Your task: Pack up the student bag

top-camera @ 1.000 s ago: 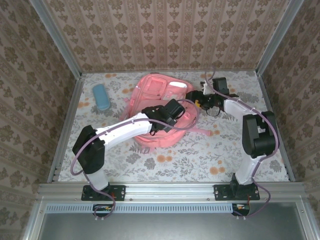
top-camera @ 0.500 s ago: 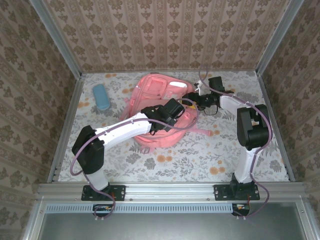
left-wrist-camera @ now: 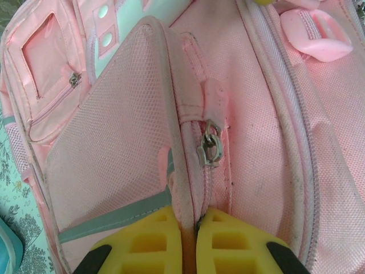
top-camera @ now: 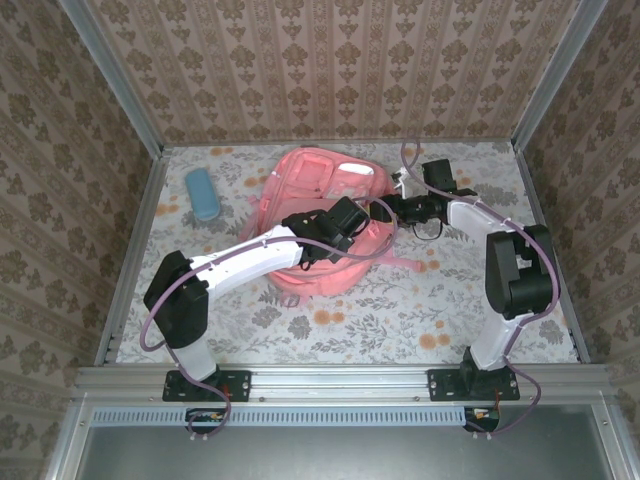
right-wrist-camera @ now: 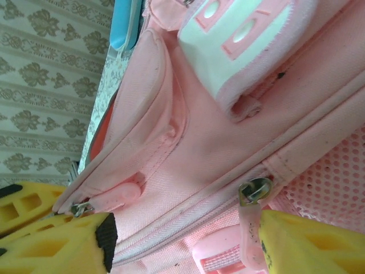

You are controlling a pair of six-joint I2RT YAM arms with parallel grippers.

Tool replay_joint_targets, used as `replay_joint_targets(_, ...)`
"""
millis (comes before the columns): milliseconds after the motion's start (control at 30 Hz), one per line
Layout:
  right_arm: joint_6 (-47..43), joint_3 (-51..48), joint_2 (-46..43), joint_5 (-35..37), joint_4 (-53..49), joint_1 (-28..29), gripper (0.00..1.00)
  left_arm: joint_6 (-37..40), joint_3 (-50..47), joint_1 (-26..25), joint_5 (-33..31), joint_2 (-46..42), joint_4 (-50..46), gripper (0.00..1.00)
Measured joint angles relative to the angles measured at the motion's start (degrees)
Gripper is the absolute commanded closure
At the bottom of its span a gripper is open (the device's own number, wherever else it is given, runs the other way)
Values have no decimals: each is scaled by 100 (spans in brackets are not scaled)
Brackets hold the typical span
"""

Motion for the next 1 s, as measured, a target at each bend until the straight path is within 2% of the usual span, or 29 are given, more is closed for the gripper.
replay_joint_targets(100,-2,0,2,70,-50,11,47,-2,-2,7,0,0,2,97)
replay_joint_targets(467,-28,15,278,474,-122,11,51,-2,-98,59,9,0,127,97)
replay_joint_targets(867,-221,186,407,575,-160,11,84,-2,-98,66,52,0,131,97)
replay_joint_targets(1000,-251,190,404,640,-197,13,91,-2,-98,70,85,0,133,97)
